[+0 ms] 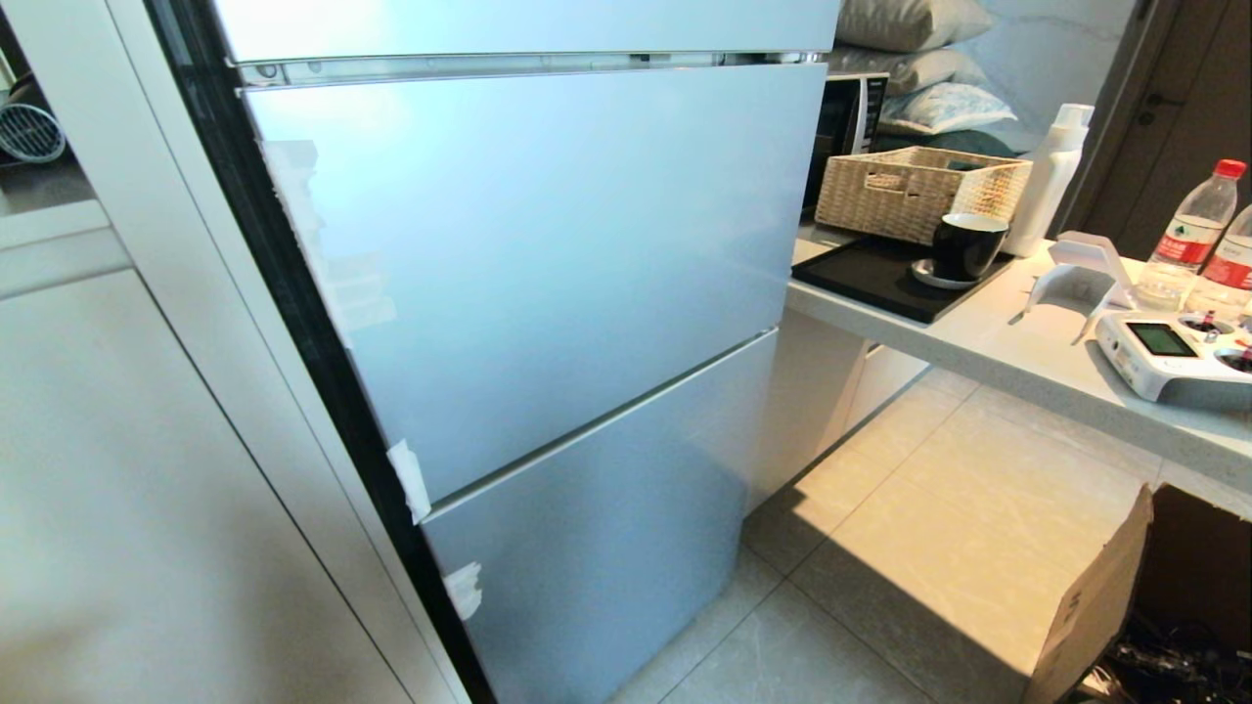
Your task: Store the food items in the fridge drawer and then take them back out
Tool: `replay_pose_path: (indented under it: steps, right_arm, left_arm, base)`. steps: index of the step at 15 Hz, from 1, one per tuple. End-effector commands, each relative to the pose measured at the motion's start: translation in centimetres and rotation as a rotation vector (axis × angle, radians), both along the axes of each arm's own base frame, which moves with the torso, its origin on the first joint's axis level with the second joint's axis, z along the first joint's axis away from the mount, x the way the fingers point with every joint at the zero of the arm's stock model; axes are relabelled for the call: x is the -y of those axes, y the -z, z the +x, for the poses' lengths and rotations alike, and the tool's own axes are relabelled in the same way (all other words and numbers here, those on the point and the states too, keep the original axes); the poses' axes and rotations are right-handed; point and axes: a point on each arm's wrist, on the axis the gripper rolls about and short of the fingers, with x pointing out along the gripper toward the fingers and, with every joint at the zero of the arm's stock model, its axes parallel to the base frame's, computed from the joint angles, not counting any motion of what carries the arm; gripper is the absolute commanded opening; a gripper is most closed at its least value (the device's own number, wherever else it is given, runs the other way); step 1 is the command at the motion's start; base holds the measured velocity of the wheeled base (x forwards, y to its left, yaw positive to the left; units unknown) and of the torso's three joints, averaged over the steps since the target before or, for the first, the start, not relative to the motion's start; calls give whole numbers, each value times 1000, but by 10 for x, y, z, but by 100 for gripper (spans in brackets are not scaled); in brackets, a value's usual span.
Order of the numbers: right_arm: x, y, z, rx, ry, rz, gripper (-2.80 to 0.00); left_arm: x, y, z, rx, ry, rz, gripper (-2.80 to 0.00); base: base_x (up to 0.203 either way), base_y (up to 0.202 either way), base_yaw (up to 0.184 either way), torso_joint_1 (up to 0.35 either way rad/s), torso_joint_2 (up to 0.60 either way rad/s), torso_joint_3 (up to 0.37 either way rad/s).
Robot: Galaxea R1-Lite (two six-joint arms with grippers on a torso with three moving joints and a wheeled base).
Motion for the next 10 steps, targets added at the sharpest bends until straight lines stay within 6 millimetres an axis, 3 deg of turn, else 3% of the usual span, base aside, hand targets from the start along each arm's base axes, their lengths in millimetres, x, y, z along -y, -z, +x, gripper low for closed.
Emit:
replay_pose_path:
  steps: [1,10]
  right_arm:
    - [0,0,0,-1,-1,1,-280]
    - [0,0,0,-1,-3,-7,-280]
  left_arm:
    - [0,0,0,-1,0,1,-280]
    - [0,0,0,-1,0,1,-280]
  base:
    - [0,0,0,0,0,0]
    - [0,0,0,0,0,0]
